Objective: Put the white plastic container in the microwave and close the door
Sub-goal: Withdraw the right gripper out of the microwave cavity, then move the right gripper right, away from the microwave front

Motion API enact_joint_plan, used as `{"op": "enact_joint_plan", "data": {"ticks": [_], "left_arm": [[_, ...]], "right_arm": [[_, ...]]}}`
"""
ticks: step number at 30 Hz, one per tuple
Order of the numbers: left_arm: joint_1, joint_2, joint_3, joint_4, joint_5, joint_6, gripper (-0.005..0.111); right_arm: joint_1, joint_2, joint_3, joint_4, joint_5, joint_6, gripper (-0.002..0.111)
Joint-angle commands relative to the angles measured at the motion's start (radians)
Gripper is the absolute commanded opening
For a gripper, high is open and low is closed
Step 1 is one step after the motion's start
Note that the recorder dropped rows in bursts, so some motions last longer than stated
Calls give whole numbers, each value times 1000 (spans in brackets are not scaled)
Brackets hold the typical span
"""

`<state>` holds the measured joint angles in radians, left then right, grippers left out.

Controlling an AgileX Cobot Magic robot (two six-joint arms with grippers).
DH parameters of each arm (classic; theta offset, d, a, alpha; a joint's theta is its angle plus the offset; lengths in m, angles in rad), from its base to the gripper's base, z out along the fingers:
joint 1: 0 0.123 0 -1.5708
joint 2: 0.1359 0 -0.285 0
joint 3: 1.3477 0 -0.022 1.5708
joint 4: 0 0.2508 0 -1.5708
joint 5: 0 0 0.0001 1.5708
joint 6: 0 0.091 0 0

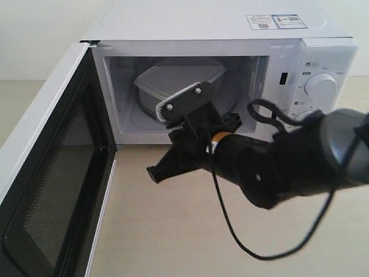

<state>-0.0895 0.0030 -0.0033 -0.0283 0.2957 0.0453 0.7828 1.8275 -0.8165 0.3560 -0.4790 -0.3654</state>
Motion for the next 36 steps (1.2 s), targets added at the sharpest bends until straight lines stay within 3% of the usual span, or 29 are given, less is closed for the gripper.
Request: {"op": "enact_joint_plan", "data": {"ticks": [1,10,24,36], "left_arm": [[3,-3,3,-8,0,5,4],[3,-3,3,-8,0,5,4],[3,-3,3,-8,0,5,4],[3,-3,3,-8,0,6,4]], "right_arm": [[20,-124,180,-4,-130,57,0],[29,-309,366,-4,-183,76,0],[34,-341,374,-69,-195,83,0],[203,-341,374,-46,-339,18,0]]}}
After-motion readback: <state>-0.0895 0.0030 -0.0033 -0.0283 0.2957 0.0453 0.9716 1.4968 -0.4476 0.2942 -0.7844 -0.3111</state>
